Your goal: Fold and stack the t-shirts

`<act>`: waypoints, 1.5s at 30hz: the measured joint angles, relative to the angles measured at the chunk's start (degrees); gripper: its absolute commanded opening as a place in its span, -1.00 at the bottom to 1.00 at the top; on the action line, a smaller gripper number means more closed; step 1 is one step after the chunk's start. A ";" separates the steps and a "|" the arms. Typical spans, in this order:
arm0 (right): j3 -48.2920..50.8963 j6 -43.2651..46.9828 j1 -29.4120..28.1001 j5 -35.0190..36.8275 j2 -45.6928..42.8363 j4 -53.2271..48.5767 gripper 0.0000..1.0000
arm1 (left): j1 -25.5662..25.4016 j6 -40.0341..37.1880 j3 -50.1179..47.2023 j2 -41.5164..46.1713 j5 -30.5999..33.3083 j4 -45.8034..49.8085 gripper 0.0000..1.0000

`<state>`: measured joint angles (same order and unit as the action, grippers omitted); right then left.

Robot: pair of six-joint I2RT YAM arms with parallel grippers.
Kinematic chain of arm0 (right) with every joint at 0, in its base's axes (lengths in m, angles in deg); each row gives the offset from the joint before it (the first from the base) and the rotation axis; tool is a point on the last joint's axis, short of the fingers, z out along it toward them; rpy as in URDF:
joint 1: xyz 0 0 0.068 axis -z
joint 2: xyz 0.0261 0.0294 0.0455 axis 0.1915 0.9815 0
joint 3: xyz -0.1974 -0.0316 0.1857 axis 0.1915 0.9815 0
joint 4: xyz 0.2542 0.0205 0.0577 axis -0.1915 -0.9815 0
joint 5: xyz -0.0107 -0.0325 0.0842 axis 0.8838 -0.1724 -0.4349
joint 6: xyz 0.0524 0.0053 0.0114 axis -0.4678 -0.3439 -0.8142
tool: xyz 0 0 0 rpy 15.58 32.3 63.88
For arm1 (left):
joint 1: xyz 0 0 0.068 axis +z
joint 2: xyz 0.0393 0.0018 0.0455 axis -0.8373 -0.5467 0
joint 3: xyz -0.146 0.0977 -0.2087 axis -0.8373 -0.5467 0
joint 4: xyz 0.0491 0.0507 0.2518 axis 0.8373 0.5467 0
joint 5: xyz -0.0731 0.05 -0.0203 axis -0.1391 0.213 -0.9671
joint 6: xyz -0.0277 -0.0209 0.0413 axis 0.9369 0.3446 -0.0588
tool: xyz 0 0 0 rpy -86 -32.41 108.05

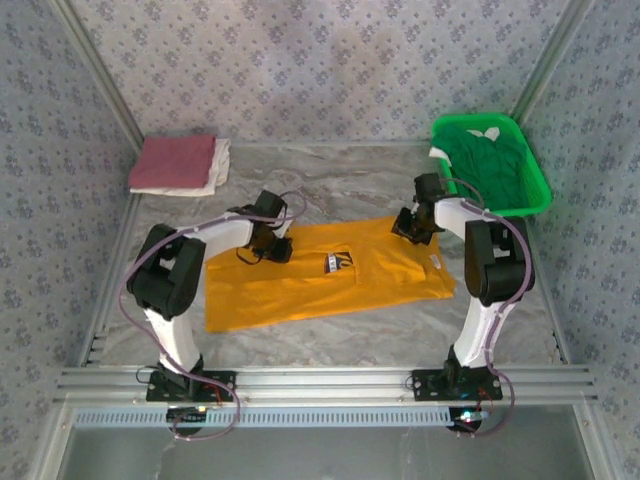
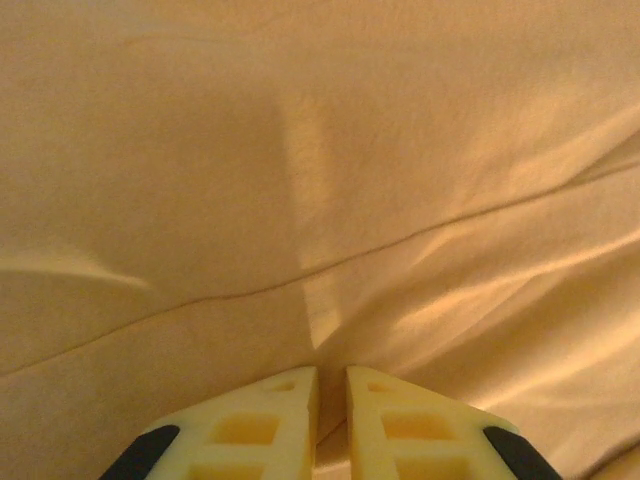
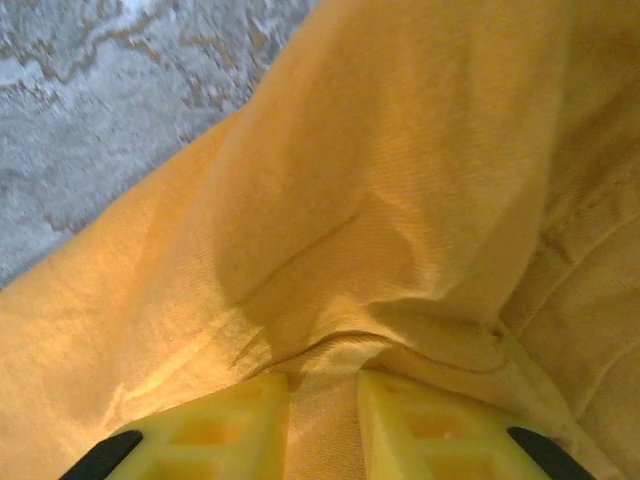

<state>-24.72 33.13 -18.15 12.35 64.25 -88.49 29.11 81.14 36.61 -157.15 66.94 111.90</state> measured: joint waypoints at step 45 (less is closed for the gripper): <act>-6.64 2.05 -5.90 5.86 3.54 -7.19 -0.43 | 18.08 13.86 -12.61 9.86 -1.40 -5.62 -0.62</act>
<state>-31.36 35.18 -24.05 18.21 67.79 -95.69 47.19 94.99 24.00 -147.29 65.54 106.28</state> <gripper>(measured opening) 0.289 0.194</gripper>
